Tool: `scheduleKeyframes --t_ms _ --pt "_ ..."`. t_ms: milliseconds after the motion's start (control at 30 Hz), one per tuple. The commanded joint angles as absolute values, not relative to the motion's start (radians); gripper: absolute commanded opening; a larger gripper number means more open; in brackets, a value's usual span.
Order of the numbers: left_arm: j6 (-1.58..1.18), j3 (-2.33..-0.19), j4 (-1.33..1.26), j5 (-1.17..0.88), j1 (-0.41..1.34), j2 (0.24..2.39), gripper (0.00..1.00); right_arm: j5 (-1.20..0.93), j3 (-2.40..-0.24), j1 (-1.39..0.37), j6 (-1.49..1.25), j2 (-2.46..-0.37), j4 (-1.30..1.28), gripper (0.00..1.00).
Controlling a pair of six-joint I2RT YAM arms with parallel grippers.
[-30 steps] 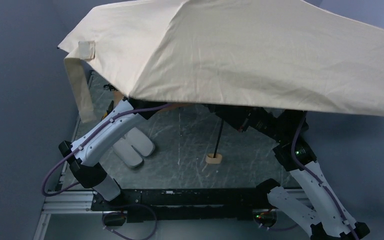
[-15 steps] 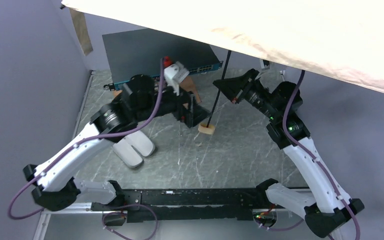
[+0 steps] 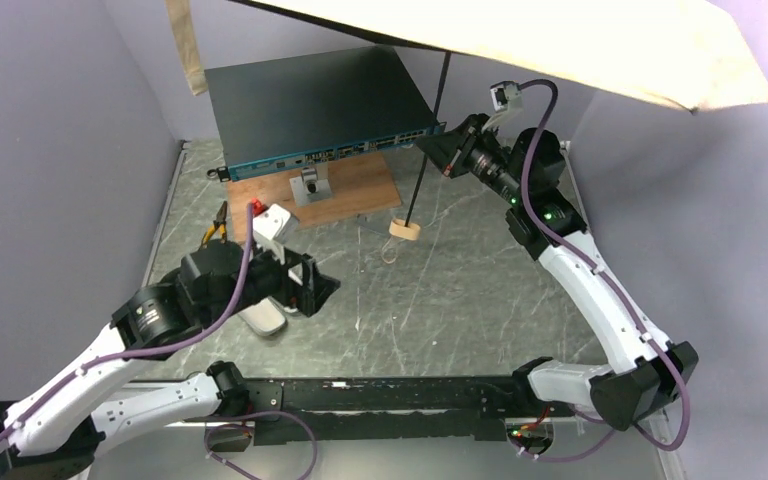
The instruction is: Open the umbrella
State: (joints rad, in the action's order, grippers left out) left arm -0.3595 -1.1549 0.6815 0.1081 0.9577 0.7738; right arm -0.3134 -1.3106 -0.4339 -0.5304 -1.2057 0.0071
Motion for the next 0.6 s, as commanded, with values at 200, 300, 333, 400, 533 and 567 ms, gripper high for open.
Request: scheduleKeyframes --t_ms 200,300,333,400,533,567 --pt "-0.465 -0.959 0.860 0.243 0.962 0.501 0.99 -0.316 -1.246 -0.368 -0.528 -1.206 0.135 0.00" --pt "-0.484 -0.923 0.863 0.242 0.962 0.479 0.99 -0.348 -1.209 -0.328 -0.574 -1.208 0.130 0.00" --pt "-0.486 -0.916 0.865 0.241 0.962 0.479 0.99 -0.358 -1.194 -0.313 -0.588 -1.206 0.127 0.00" --pt "-0.487 -0.903 0.864 0.242 0.962 0.479 0.99 -0.370 -1.150 -0.289 -0.620 -1.195 0.142 0.00" --pt "-0.480 -0.885 0.840 0.237 0.962 0.479 0.99 -0.377 -1.055 -0.254 -0.695 -1.164 0.193 0.00" --pt "-0.479 -0.881 0.832 0.235 0.962 0.479 0.99 -0.381 -1.039 -0.251 -0.707 -1.161 0.206 0.00"
